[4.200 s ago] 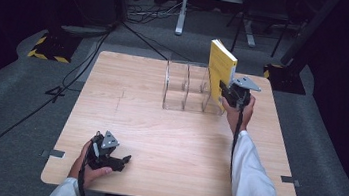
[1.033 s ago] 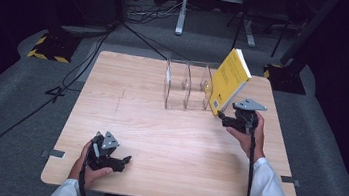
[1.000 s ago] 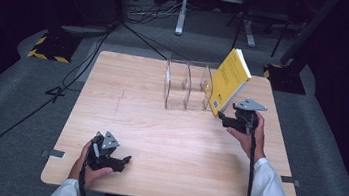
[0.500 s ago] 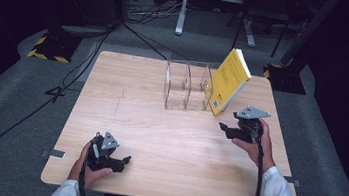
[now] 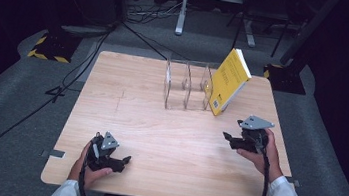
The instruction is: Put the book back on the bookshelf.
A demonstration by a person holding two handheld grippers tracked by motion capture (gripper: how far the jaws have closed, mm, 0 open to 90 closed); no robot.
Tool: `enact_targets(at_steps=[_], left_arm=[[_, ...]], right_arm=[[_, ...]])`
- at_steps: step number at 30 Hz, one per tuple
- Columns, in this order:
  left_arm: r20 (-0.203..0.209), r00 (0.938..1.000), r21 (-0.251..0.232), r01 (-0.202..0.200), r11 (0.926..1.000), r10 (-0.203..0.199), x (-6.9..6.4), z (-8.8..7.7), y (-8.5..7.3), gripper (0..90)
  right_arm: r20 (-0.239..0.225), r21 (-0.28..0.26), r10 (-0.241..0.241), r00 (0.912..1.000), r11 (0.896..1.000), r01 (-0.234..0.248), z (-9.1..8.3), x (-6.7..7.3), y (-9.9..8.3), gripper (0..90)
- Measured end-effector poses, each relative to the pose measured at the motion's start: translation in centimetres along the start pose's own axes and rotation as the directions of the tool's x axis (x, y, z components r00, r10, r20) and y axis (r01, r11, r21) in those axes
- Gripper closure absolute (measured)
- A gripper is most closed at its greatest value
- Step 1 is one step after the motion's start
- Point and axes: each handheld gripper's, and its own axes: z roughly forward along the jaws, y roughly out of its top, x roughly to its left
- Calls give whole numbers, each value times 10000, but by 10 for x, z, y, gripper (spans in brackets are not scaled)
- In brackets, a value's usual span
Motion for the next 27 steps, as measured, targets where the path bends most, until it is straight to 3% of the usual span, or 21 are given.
enact_targets(at_steps=[9, 16, 27], left_arm=[[3, 10000, 10, -15, 10000, 15, 0, 0, 0, 154], [11, 10000, 13, -4, 10000, 4, 0, 0, 0, 154], [7, 10000, 20, -9, 10000, 9, 0, 0, 0, 154]], right_arm=[[76, 175, -163, 9998, 9997, 162, -8, 6, -16, 277], [-219, 133, -179, 9996, 9997, 182, -15, 7, -32, 274], [-172, 343, 301, 9994, 9990, -295, -24, -1, -66, 267]])
